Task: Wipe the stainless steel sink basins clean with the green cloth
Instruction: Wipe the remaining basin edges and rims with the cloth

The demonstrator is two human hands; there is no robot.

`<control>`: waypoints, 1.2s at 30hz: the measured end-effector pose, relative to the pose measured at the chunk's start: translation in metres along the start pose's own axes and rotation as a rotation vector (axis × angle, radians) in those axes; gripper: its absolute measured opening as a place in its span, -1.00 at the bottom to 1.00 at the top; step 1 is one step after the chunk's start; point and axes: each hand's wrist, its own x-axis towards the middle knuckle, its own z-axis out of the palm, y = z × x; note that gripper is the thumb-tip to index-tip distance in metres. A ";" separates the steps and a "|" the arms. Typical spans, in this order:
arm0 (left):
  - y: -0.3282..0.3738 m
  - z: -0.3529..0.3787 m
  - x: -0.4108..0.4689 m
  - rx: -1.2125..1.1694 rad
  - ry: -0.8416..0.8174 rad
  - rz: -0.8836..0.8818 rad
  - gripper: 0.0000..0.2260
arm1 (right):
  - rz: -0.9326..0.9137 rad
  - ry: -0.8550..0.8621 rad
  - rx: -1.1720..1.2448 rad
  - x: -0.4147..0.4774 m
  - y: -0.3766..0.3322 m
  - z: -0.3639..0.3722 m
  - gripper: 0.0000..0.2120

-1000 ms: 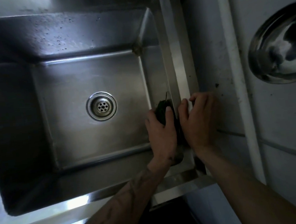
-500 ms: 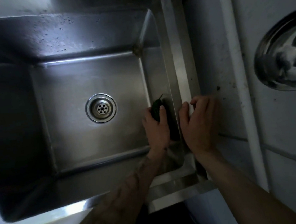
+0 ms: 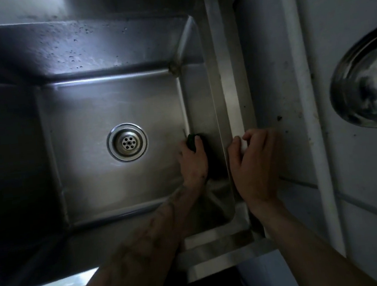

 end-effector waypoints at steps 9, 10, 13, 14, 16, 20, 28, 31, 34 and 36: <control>0.031 -0.004 0.005 -0.082 0.055 0.266 -0.70 | -0.008 0.000 0.001 0.000 0.000 0.000 -0.85; 0.025 -0.002 0.016 -0.050 0.033 0.167 -0.66 | -0.006 -0.006 -0.001 0.000 0.001 0.000 -0.84; 0.029 -0.006 0.028 -0.004 -0.025 0.071 -0.65 | -0.014 -0.008 0.025 0.000 0.002 0.001 -0.85; 0.037 -0.008 0.023 -0.041 -0.020 0.138 -0.70 | -0.014 -0.010 0.037 0.000 0.002 0.001 -0.85; 0.051 -0.008 0.016 -0.122 0.005 0.265 -0.79 | -0.009 -0.017 0.045 0.000 0.001 0.001 -0.85; 0.059 -0.004 0.025 -0.114 0.091 0.348 -0.67 | -0.009 -0.017 0.055 -0.001 0.001 0.000 -0.85; 0.082 -0.008 0.028 -0.122 0.038 0.423 -0.73 | -0.024 0.003 0.028 0.000 0.000 -0.001 -0.85; 0.088 -0.007 0.037 -0.134 0.070 0.453 -0.74 | -0.012 -0.006 0.030 0.000 0.000 0.000 -0.86; 0.078 -0.006 0.062 -0.005 0.022 0.261 -0.58 | -0.001 -0.024 0.048 0.000 0.000 0.001 -0.86; 0.077 -0.008 0.064 0.024 -0.016 0.208 -0.58 | -0.017 -0.011 0.037 -0.001 0.000 0.000 -0.86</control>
